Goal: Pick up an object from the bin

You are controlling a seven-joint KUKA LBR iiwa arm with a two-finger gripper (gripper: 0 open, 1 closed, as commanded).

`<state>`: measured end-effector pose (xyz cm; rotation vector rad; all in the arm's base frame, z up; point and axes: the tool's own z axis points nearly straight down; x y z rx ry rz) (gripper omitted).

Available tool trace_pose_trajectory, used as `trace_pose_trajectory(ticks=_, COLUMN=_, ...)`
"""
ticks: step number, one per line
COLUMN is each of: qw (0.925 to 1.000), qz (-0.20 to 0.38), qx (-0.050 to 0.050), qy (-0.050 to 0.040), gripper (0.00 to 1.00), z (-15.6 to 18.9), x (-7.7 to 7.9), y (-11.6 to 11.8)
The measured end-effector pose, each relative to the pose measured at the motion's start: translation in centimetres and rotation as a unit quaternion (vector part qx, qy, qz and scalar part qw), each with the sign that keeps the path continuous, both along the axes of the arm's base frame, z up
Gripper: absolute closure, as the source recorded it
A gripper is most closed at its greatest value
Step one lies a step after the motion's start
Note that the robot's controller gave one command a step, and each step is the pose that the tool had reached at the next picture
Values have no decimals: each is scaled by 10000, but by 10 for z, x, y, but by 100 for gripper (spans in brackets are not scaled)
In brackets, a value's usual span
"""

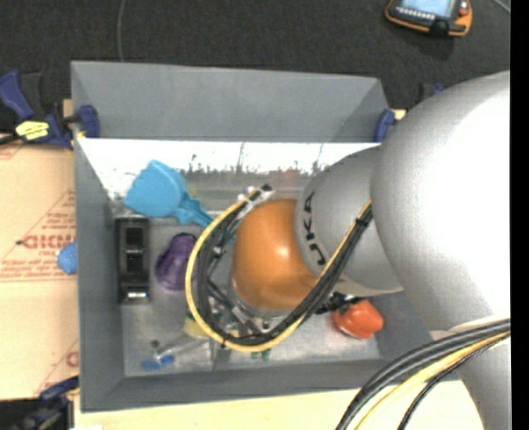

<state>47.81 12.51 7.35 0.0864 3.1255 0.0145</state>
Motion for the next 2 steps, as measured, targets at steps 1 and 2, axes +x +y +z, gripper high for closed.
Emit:
trace_pose_trajectory(ticks=1, qw=10000, qz=-3, qx=-2, qy=-5, gripper=100, z=7, x=0, y=-1)
trace_pose_trajectory(ticks=2, qw=10000, qz=-8, qx=-10, qy=24, gripper=100, z=29, x=-2, y=-2)
